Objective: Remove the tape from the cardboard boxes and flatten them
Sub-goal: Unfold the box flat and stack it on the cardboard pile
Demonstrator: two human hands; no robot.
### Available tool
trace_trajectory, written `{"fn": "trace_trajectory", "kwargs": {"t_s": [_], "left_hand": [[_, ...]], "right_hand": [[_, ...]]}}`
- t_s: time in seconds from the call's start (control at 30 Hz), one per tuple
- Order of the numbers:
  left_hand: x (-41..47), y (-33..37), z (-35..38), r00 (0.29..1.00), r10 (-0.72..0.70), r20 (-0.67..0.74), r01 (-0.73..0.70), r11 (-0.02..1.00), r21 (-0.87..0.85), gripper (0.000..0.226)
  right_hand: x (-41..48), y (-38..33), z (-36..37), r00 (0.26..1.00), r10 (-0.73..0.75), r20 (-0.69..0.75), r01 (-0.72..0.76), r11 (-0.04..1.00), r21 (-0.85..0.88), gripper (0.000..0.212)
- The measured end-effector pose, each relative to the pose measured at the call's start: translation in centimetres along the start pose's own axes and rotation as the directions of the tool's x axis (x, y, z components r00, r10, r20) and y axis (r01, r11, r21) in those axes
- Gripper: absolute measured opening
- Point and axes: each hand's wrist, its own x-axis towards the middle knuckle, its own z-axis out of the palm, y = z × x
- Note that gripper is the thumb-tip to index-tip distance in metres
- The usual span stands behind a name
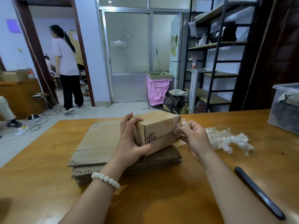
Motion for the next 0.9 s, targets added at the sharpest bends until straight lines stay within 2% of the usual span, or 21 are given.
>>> {"fn": "trace_trajectory", "kwargs": {"t_s": [0.1,0.17,0.2,0.23,0.3,0.37,0.43,0.53,0.57,0.63,0.7,0.73,0.77,0.83,0.9], "left_hand": [[-0.1,-0.1,-0.3,0.999,-0.021,0.027,0.022,0.999,-0.043,0.068],[-0.3,-0.3,-0.2,0.999,-0.022,0.029,0.023,0.999,-0.027,0.066],[-0.4,-0.3,0.0,0.999,-0.015,0.035,0.015,1.000,-0.006,0.065],[-0.5,-0.4,0.1,0.999,-0.002,0.041,0.001,1.000,0.020,0.065],[-0.7,-0.5,0.2,0.998,0.025,0.054,-0.029,0.997,0.071,0.065],[-0.8,-0.4,0.4,0.996,0.042,0.074,-0.050,0.993,0.108,0.068],[-0.9,-0.4,0.4,0.994,0.056,0.091,-0.068,0.989,0.133,0.070],[-0.9,-0.2,0.5,0.994,0.045,0.098,-0.060,0.986,0.154,0.069],[-0.8,-0.2,0.5,0.995,0.039,0.093,-0.053,0.987,0.155,0.068],[-0.7,-0.2,0.6,0.995,0.036,0.089,-0.050,0.985,0.162,0.066],[-0.8,-0.3,0.7,0.995,0.048,0.090,-0.063,0.983,0.175,0.064],[-0.9,-0.3,0.8,0.995,0.056,0.086,-0.070,0.982,0.174,0.064],[-1.0,-0.3,0.9,0.995,0.061,0.079,-0.074,0.983,0.168,0.063],[-1.0,-0.2,1.1,0.996,0.061,0.068,-0.071,0.986,0.148,0.064],[-0.9,-0.3,1.1,0.996,0.053,0.069,-0.061,0.990,0.130,0.066]], "right_hand": [[-0.1,-0.6,0.1,0.998,0.055,0.039,-0.063,0.972,0.226,0.019],[-0.1,-0.6,-0.3,0.989,0.059,0.134,-0.100,0.940,0.325,0.005],[-0.2,-0.6,-0.6,0.979,0.073,0.190,-0.136,0.929,0.345,0.022],[-0.2,-0.5,-0.8,0.967,0.104,0.232,-0.173,0.937,0.304,0.036],[-0.6,-0.6,-0.6,0.972,0.106,0.211,-0.114,0.993,0.022,0.052],[-0.6,-0.4,-0.5,0.996,-0.034,0.082,0.056,0.959,-0.278,0.046],[-0.2,-0.3,-0.7,0.971,-0.239,0.009,0.216,0.857,-0.467,0.032],[0.2,0.2,-0.6,0.832,-0.542,0.118,0.463,0.561,-0.686,0.020],[0.2,0.4,-0.4,0.790,-0.592,0.159,0.500,0.472,-0.726,0.017],[0.1,0.4,-0.1,0.754,-0.627,0.197,0.503,0.356,-0.788,0.015],[0.2,0.6,0.2,0.724,-0.656,0.214,0.498,0.281,-0.821,0.026],[0.2,0.7,0.3,0.715,-0.667,0.210,0.502,0.280,-0.819,0.028],[0.2,0.7,0.6,0.724,-0.667,0.177,0.498,0.328,-0.803,0.024],[0.1,0.5,1.3,0.777,-0.627,0.053,0.463,0.511,-0.724,0.019],[0.0,0.3,1.4,0.843,-0.534,-0.062,0.381,0.675,-0.632,0.024]]}}
